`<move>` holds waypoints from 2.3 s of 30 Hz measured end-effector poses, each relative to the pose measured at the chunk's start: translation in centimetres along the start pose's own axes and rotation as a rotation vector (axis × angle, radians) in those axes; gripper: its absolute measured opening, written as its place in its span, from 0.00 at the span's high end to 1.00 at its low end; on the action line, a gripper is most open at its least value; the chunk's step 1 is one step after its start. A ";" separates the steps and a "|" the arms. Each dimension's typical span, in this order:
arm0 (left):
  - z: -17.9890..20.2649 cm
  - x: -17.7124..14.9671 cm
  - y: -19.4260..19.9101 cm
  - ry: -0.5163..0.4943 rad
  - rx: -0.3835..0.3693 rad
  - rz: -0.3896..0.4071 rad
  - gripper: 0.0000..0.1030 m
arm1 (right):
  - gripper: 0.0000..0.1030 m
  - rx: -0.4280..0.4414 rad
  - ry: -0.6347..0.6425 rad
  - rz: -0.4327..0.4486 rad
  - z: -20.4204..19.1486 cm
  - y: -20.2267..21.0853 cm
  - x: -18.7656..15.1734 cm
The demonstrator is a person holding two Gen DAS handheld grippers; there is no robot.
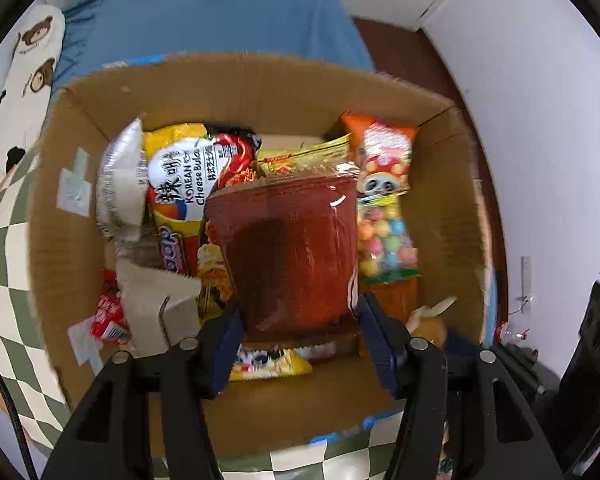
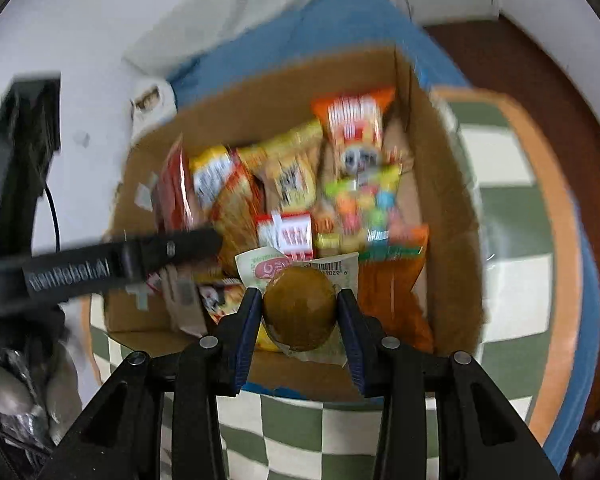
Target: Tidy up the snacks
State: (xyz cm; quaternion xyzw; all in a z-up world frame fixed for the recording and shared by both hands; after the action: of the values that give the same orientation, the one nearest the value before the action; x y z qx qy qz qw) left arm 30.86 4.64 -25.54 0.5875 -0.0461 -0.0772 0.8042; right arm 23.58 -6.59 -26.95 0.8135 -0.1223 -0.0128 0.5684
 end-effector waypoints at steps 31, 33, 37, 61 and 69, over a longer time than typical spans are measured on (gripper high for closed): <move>-3.8 -6.1 7.3 0.027 0.206 0.323 0.16 | 0.03 -0.280 0.117 0.217 -0.5 6.8 -1.1; -3.8 -7.4 8.6 0.030 0.213 0.357 0.16 | 0.02 -0.274 0.124 0.243 -1.1 8.2 -2.2; -3.3 -10.1 11.0 0.020 0.243 0.440 0.16 | 0.02 -0.262 0.145 0.293 -2.3 10.7 -4.3; 1.7 -25.8 23.2 -0.024 0.293 0.723 0.16 | 0.00 -0.253 0.240 0.595 -7.7 27.2 -18.8; 2.7 -28.4 24.3 -0.029 0.288 0.738 0.16 | 0.00 -0.250 0.250 0.642 -8.0 30.3 -20.6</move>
State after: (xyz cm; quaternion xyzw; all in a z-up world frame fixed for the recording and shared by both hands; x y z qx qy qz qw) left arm 4.17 14.42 -1.08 0.6370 -0.2759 0.2161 0.6866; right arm -0.74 -4.60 1.52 0.6532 -0.2983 0.2510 0.6491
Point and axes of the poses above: each gripper's, at about its wrist camera, not at the fingertips, and y roughly against the way its jaws point, z to its right, x to its top, the point moved 6 cm from there along -y, roughly the way its jaws point, and after that the axes turned 1 degree about -x, right-handed, at the moved point
